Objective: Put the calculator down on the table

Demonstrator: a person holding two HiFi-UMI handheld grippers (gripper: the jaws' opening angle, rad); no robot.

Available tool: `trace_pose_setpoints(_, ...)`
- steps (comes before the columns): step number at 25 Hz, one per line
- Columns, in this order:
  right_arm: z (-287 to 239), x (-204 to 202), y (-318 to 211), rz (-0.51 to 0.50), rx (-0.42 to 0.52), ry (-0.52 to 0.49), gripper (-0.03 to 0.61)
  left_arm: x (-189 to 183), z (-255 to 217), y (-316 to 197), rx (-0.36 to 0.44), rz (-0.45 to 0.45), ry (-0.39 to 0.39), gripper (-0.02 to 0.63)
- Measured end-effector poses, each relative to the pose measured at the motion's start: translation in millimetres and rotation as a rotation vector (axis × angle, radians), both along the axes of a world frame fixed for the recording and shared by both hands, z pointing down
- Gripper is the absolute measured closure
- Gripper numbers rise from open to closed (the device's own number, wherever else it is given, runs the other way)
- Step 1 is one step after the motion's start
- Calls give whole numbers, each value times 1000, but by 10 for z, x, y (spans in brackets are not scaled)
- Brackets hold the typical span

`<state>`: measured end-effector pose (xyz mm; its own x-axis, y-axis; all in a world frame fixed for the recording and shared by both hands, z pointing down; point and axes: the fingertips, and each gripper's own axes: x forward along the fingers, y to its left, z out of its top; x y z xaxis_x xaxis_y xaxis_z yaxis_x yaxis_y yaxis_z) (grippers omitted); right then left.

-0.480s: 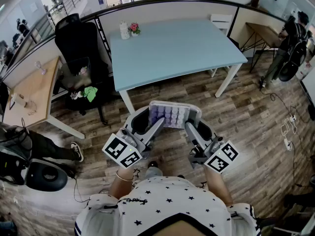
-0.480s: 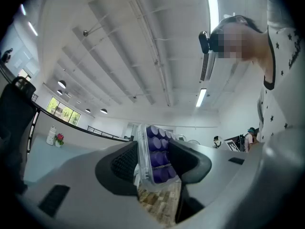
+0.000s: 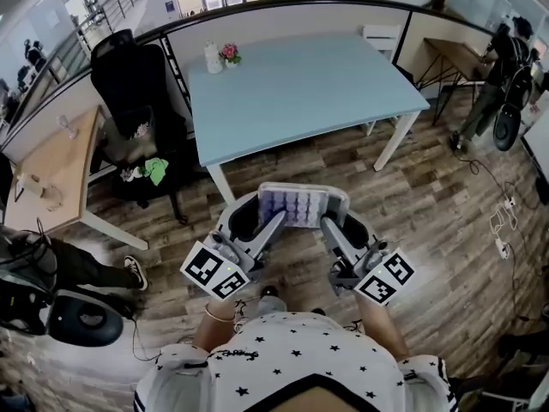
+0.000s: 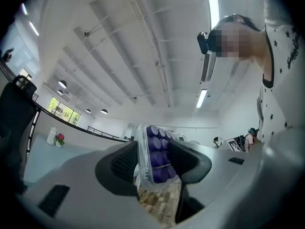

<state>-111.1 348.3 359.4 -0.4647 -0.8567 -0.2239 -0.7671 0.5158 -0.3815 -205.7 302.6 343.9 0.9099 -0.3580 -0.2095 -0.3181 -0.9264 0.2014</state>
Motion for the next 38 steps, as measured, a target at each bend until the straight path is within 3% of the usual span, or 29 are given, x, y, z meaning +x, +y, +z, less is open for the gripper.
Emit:
trace_pose_setpoints(22, 134, -348, -658, 36, -60, -3, 479, -336, 123, -663, -8, 20, 0, 405)
trace_pose_setpoints(38, 267, -376, -816, 151, -114, 1, 474, -312, 274, -910, -28, 125, 21, 405)
